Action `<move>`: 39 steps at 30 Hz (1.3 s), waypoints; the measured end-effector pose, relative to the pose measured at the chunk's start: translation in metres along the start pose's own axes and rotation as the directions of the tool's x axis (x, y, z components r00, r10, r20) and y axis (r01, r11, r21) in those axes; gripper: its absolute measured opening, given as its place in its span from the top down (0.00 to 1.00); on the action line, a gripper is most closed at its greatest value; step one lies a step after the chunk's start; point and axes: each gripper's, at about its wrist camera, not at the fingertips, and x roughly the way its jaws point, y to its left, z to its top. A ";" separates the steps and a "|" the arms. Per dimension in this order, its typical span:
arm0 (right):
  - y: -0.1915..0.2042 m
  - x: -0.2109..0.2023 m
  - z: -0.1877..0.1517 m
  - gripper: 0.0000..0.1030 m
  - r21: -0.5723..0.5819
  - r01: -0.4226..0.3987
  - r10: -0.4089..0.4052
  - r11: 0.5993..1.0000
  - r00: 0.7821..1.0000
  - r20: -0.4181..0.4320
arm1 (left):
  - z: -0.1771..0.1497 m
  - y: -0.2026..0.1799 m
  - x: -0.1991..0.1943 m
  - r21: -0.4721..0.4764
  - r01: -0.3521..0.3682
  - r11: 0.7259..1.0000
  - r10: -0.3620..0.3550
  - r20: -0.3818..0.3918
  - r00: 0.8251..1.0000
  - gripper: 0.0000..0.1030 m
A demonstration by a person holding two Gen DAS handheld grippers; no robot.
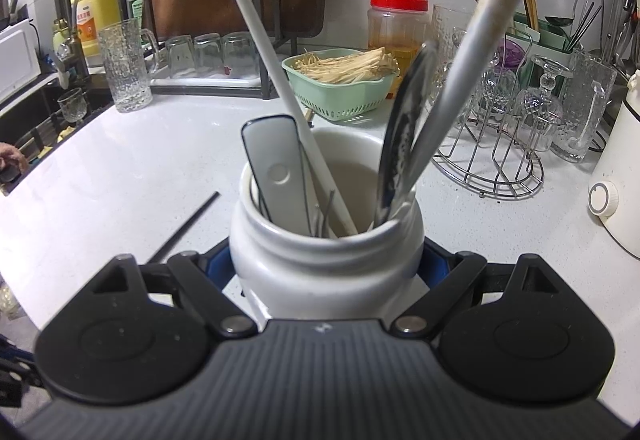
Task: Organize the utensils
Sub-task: 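Lift the black chopstick with left gripper and carry it over the jar, then lower the black chopstick into the white jar with left gripper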
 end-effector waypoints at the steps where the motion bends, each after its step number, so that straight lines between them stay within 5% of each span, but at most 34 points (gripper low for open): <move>1: 0.000 0.000 0.001 0.12 0.000 0.000 0.000 1.000 1.000 -0.003 | 0.001 -0.001 -0.006 0.012 -0.006 1.000 0.006 0.002 1.000 0.93; 14: 0.003 0.002 0.004 0.12 0.021 0.019 -0.018 1.000 1.000 -0.017 | 0.067 -0.004 -0.106 0.222 -0.069 0.973 0.057 0.063 0.996 0.93; 22: 0.006 0.003 0.005 0.12 0.033 0.033 -0.032 0.999 0.999 -0.024 | 0.108 -0.026 -0.149 0.442 -0.041 0.896 0.002 0.088 0.996 0.93; 39: 0.013 0.014 0.012 0.12 0.049 0.061 -0.060 0.997 0.998 -0.027 | 0.162 -0.064 -0.187 0.660 -0.016 0.751 -0.091 0.127 0.988 0.93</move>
